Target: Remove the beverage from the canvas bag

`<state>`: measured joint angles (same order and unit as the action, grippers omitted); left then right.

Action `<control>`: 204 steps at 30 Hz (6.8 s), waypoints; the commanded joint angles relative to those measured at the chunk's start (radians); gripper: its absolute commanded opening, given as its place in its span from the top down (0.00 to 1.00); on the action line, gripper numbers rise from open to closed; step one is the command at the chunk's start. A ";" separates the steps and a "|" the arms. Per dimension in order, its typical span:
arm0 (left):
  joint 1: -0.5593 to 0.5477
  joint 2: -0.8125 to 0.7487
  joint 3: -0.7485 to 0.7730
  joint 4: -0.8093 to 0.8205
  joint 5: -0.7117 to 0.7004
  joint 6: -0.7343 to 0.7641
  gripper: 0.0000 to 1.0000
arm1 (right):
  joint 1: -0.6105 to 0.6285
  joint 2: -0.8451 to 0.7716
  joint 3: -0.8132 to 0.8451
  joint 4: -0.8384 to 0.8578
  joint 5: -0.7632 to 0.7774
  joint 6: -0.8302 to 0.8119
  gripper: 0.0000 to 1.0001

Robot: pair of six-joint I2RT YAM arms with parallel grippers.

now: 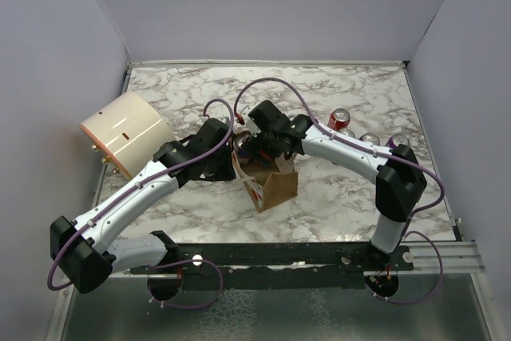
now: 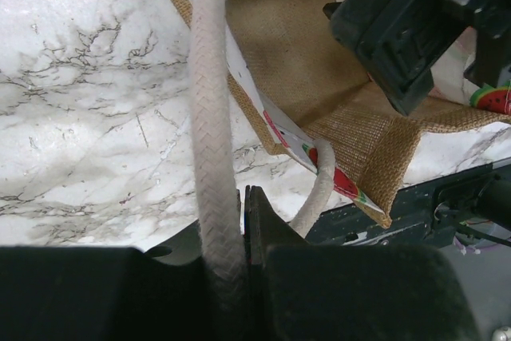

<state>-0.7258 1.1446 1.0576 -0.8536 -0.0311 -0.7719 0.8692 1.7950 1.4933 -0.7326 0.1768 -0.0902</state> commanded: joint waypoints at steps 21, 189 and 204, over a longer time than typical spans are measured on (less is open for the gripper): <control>0.006 -0.023 0.004 -0.024 -0.013 0.003 0.90 | -0.024 0.106 -0.017 0.198 -0.008 -0.077 0.11; 0.008 -0.039 0.002 -0.030 0.011 0.013 0.90 | -0.797 -0.108 -0.345 0.507 0.227 0.514 0.98; 0.008 -0.039 -0.002 -0.026 0.017 0.010 0.90 | -0.797 -0.108 -0.360 0.501 0.214 0.504 0.71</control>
<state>-0.7212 1.1240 1.0565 -0.8661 -0.0158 -0.7540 0.0765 1.6909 1.1145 -0.2981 0.4011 0.4133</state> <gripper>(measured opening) 0.104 0.662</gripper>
